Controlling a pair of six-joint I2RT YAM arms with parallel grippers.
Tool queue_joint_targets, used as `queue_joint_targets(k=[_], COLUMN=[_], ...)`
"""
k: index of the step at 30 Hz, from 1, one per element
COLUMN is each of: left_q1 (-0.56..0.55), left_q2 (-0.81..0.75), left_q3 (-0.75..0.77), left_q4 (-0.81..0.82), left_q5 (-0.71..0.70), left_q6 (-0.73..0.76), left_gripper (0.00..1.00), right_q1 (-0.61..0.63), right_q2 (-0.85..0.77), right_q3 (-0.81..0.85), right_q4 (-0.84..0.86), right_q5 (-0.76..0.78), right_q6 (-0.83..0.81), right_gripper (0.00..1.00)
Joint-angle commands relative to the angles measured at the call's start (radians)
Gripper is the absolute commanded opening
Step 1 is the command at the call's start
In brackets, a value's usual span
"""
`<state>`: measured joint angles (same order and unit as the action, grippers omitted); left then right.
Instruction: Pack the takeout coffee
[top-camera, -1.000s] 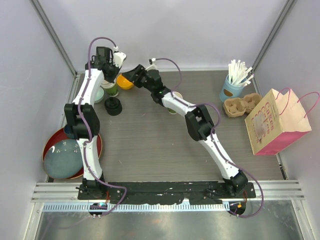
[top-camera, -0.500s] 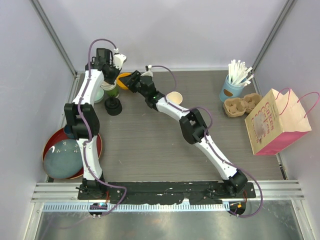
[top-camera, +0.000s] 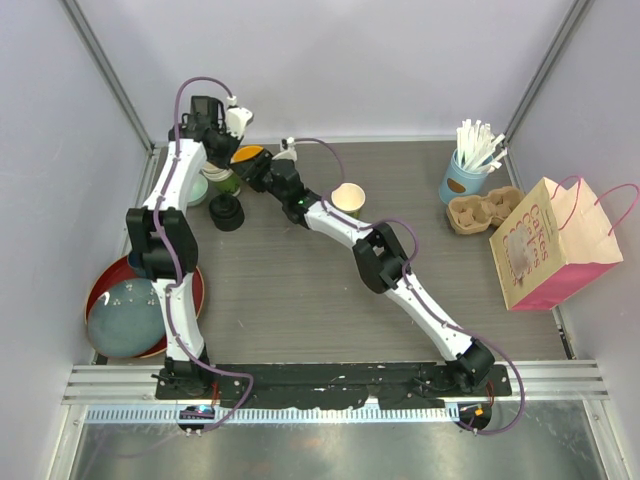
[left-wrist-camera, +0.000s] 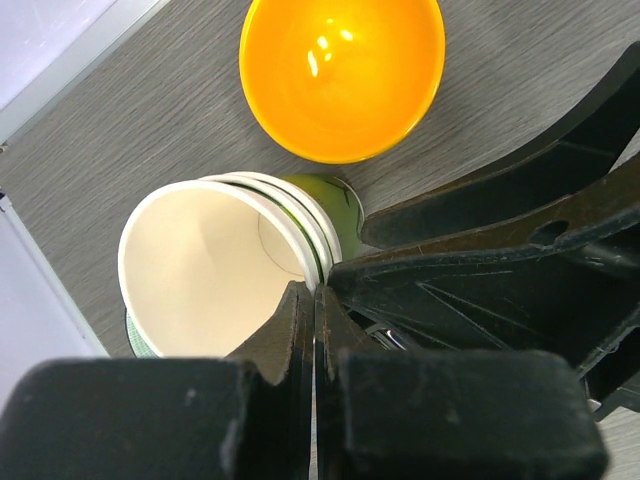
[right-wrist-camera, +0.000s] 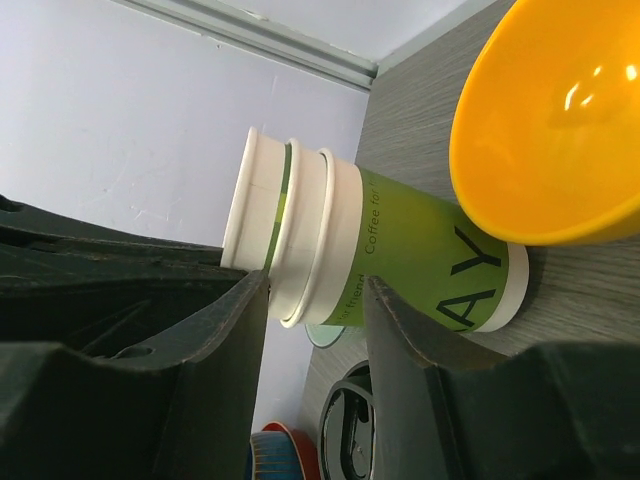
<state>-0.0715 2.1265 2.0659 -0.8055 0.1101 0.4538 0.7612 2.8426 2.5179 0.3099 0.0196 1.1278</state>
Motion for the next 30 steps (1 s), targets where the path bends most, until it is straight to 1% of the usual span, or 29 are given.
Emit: queue_joint_targets(k=[1, 10, 14, 15, 18, 22, 26, 27, 30], left_q1=[0.001, -0.002, -0.004, -0.005, -0.005, -0.008, -0.008, -0.008, -0.01], left_q2=[-0.069, -0.068, -0.088, -0.092, -0.114, -0.146, -0.165, -0.169, -0.191], left_q3=[0.0, 0.002, 0.028, 0.037, 0.062, 0.063, 0.08, 0.088, 0.126], left_q4=[0.003, -0.009, 0.017, 0.022, 0.032, 0.028, 0.016, 0.014, -0.003], left_q5=[0.03, 0.027, -0.039, -0.074, -0.101, -0.078, -0.087, -0.089, -0.081], left_q6=[0.008, 0.008, 0.006, 0.009, 0.02, 0.051, 0.06, 0.06, 0.042], left_gripper=[0.0, 0.0, 0.0, 0.0, 0.0, 0.0, 0.0, 0.0, 0.0], right_q1=[0.009, 0.009, 0.007, 0.007, 0.006, -0.002, -0.01, -0.013, -0.013], right_q2=[-0.006, 0.011, 0.006, 0.0, -0.014, -0.061, -0.136, -0.149, -0.202], right_q3=[0.05, 0.05, 0.044, 0.042, 0.024, -0.025, -0.08, -0.096, -0.125], right_q4=[0.043, 0.037, 0.038, 0.038, 0.047, 0.064, 0.084, 0.087, 0.098], right_q5=[0.02, 0.042, 0.029, 0.026, 0.019, -0.001, -0.007, -0.044, -0.073], right_q6=[-0.011, -0.002, -0.008, -0.011, -0.026, -0.042, -0.074, -0.08, -0.109], right_gripper=[0.48, 0.47, 0.46, 0.46, 0.46, 0.46, 0.47, 0.47, 0.47])
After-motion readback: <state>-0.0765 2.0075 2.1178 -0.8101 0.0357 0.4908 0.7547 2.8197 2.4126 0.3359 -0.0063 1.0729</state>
